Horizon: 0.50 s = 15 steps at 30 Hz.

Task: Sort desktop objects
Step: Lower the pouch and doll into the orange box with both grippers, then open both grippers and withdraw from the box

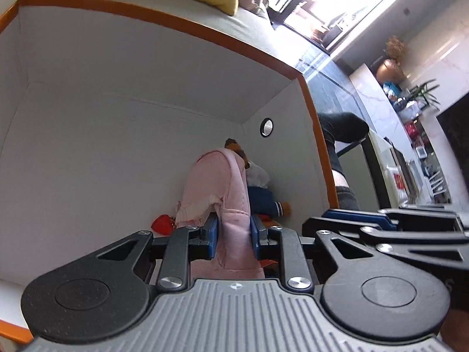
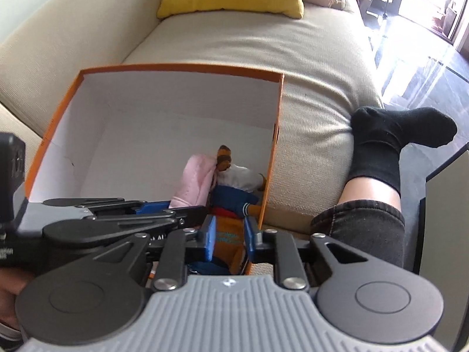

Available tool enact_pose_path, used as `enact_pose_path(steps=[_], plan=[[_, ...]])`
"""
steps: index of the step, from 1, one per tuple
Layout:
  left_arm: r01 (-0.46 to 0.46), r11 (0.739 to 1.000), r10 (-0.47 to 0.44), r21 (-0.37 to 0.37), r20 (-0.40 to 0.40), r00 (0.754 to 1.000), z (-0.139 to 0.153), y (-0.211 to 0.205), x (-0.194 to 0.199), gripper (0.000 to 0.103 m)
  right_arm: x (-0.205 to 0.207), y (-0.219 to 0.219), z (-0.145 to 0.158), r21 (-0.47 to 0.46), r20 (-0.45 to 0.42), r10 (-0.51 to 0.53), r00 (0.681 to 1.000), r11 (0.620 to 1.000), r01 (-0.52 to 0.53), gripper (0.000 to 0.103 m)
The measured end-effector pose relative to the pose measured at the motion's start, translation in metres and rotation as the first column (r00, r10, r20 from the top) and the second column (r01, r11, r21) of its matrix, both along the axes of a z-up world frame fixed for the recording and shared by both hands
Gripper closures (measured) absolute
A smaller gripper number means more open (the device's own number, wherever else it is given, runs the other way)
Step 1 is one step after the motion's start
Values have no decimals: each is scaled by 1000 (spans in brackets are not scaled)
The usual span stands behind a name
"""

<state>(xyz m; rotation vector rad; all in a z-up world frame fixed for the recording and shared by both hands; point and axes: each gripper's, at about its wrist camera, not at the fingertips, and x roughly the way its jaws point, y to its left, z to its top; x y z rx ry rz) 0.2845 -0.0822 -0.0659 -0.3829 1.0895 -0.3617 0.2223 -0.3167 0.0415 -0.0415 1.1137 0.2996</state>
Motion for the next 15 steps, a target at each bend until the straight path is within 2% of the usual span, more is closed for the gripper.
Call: enact_pose_path(steps=[6,9,11,15], plan=[[-1,1000,1,20,7,1000,3,2,0,71,-9,0,2,4,21,20,1000,1000,-20,78],[29,998,-31,61,32,999,8,-3,-4,63,-11,-2,1,11,25,21,999,1000,-21,78],[34,997,-36,66,38,999,11,-3,-7,53,-13,-3,2,16,34,22,999,1000,-22,78],[32,997,-37,76,71,997,19,-4,-12,50,-21,-7,8,32,59,18,998,999,-20,75]])
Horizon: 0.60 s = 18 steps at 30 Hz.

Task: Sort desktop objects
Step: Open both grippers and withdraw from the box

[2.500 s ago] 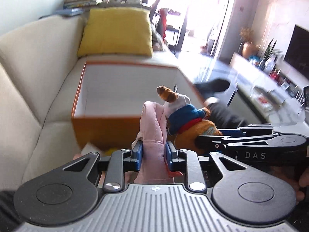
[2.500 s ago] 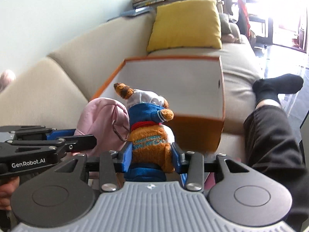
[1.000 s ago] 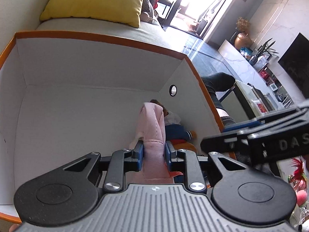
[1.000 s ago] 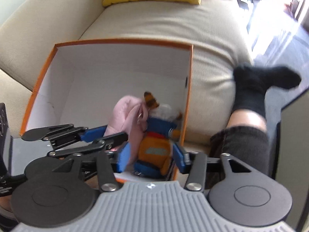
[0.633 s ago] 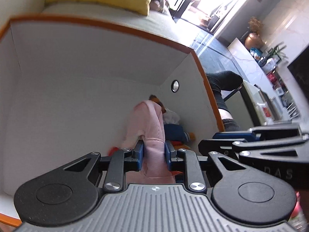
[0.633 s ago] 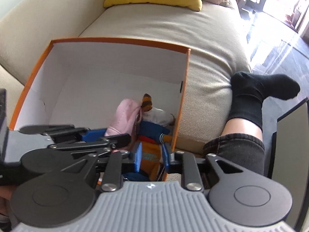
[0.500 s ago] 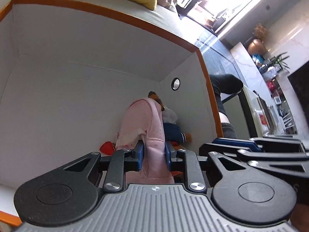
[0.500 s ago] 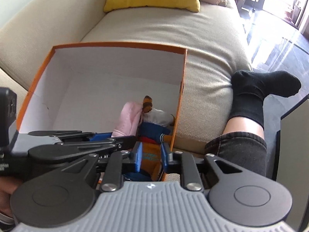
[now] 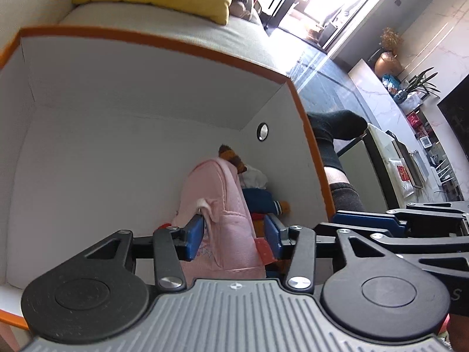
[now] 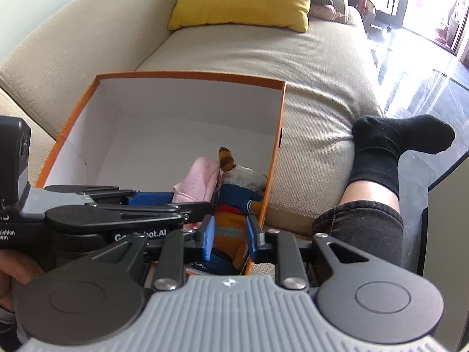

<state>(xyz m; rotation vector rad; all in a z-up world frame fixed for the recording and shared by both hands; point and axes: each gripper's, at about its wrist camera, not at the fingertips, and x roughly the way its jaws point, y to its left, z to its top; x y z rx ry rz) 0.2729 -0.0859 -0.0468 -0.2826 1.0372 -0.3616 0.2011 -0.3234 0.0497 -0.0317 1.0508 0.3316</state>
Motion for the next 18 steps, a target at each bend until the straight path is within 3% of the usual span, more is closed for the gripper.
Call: enact_pose_path(steps=[1,4,11,18], plan=[[1,1000,-1,4,9,1000,2,0,-1,50,-3,-1,1,5,5,-1,1000,1000,1,70],[-7,1000,7,4,34,999,11,2,-7,50,-14,-5,7,22,24,-9,1000,1000,9,70],[22,1000,-25,18,186,982,50,9,-58,50,-51,-18,12,32,77,-40,996,999,38,70],[151,986,-161,65,219,962,50,-17,-109,48,-83,-34,-25,-6,-14,-79,997,997,79,70]])
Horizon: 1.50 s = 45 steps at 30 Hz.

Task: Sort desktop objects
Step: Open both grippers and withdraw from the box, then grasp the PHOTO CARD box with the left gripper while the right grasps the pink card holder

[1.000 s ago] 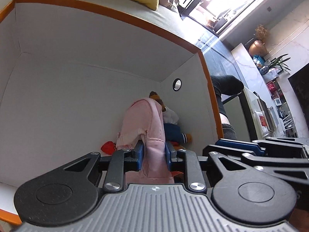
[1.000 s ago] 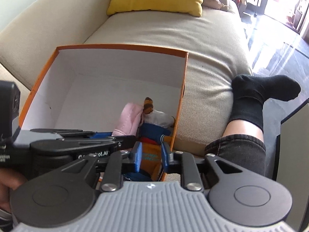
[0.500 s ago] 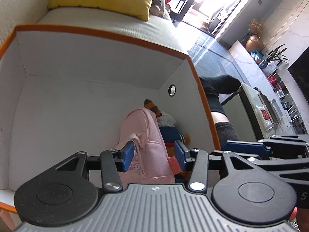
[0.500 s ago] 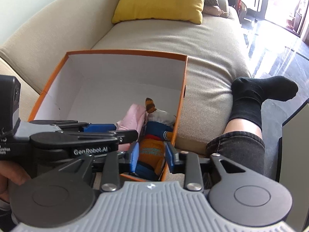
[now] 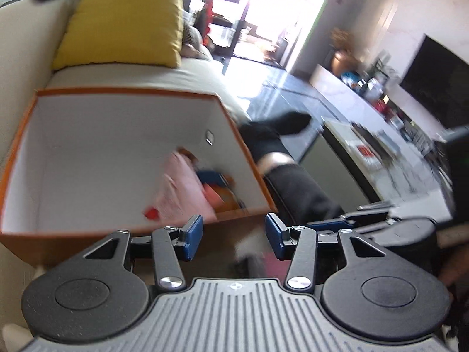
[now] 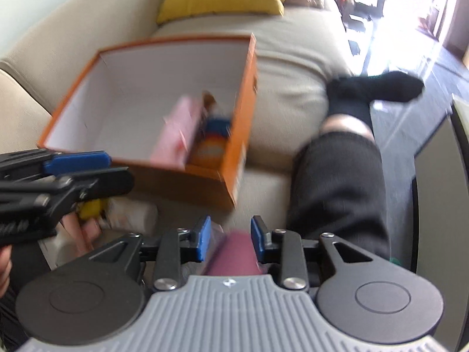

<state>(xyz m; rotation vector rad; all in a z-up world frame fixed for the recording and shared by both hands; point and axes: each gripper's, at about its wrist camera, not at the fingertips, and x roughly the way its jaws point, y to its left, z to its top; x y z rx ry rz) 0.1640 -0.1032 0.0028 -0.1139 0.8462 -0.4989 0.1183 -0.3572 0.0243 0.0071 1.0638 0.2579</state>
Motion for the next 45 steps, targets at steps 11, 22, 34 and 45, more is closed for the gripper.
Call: enact_pose_path(steps=[11,22,34,45], plan=[[74,990,-61,122,-109,992,-63,-55,0,48,-21,-23,-20,67,-20,-72,997,995,73,74],[43,994,-29,97,-143,989,-81,-44,-1,75,-29,-26,-41,82,-69,-107,992,990,112,73],[-67,995,76,72,-125,989,-72,4,-27,77,-28,4,-62,-29,-96,-139,986,990,137,49],[-111,993,115,38,-118,986,-80,20,-34,77,-13,29,-96,-113,-147,-170,974,982,154,21]])
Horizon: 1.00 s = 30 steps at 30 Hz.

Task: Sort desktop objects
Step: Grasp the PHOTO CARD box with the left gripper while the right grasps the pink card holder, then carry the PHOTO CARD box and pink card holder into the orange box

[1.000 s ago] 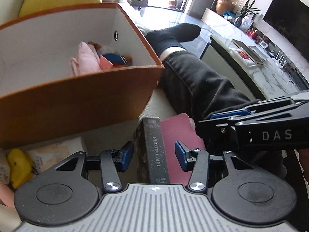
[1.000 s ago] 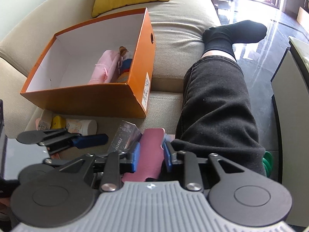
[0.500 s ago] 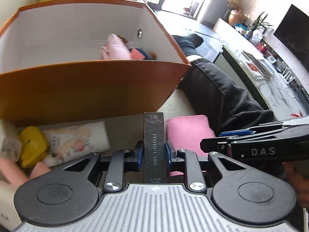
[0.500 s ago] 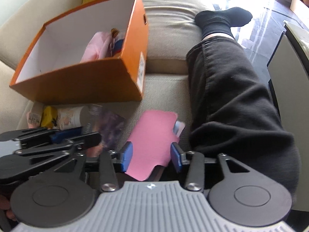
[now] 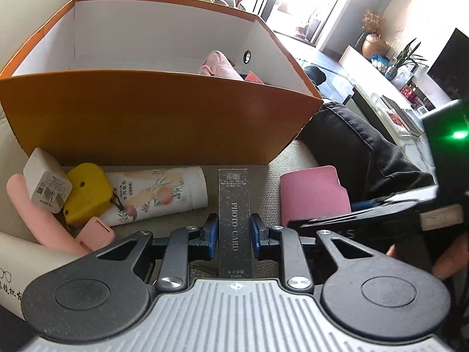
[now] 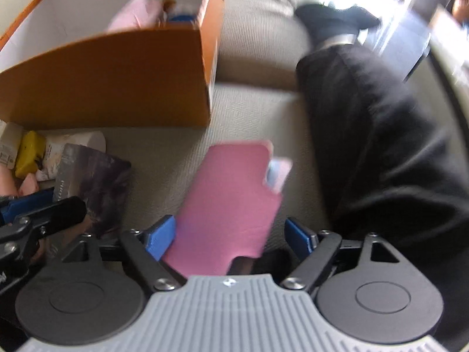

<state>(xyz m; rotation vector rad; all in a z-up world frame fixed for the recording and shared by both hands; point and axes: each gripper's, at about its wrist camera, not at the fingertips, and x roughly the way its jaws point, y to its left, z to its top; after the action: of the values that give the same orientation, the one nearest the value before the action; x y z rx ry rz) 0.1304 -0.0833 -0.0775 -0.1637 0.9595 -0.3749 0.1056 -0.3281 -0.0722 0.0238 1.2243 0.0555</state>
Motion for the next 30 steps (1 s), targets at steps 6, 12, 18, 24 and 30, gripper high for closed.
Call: enact_pose_path(steps=[6,12,18,24,30], plan=[[-17,999,17,-32,-4,1000,-2,11,-4,77,5,-12,-2,157,-18,-82,996,984,84,45],[-30,999,30,-42,-11,999,-2,14,-3,77,-10,-9,19,184,35,-69,997,981,61,75],[-50,998,49,-43,-26,998,-3,13,1,77,-17,15,34,145,102,50,994,987,-64,81],[-66,996,65,-61,-22,998,-5,16,0,77,-23,21,32,93,120,65,991,993,-76,82],[-66,996,66,-66,-11,998,2,16,-3,78,-34,12,45,91,166,55,985,993,-71,82]])
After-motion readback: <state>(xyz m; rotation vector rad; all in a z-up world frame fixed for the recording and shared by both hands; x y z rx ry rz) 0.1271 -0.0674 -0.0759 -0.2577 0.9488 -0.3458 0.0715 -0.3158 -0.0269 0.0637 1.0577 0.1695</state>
